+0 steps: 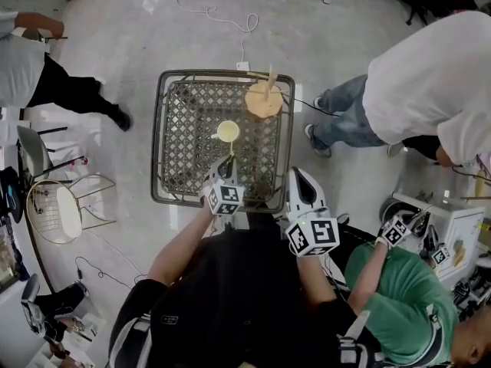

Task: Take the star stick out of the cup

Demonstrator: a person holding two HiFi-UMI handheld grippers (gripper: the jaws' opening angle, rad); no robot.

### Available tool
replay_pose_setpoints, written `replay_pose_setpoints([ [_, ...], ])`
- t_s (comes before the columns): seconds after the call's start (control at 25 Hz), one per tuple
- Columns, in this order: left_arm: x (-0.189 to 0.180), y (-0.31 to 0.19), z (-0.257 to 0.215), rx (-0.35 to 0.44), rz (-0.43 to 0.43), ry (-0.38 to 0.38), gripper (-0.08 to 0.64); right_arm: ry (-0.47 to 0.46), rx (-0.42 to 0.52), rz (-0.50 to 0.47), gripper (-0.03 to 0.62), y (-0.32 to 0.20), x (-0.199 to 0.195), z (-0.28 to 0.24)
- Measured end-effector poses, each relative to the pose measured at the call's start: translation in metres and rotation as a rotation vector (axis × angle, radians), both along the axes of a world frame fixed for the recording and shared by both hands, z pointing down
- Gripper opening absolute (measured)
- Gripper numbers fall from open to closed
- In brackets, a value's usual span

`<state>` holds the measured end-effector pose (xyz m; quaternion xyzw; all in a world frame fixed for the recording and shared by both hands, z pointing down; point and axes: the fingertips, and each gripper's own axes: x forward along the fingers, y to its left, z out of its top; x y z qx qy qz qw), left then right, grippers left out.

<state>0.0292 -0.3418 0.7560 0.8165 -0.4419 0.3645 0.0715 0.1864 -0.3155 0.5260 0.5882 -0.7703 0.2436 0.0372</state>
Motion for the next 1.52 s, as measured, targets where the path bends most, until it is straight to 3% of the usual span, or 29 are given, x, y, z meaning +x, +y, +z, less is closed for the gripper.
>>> replay_pose_setpoints([
  [0.4,-0.024,0.005,-0.027,0.054,-0.073,0.034,0.029,-0.002,0.029,-0.035,0.009,0.014,-0.018,-0.005],
  [0.72,-0.057,0.045,-0.063,0.065,-0.143,0.145,0.029,0.000,0.062,-0.069,0.009,0.051,-0.052,-0.020],
  [1.52,-0.130,0.163,-0.183,0.219,-0.199,0.367,0.028,0.048,0.137,-0.108,0.009,0.170,-0.131,-0.056],
])
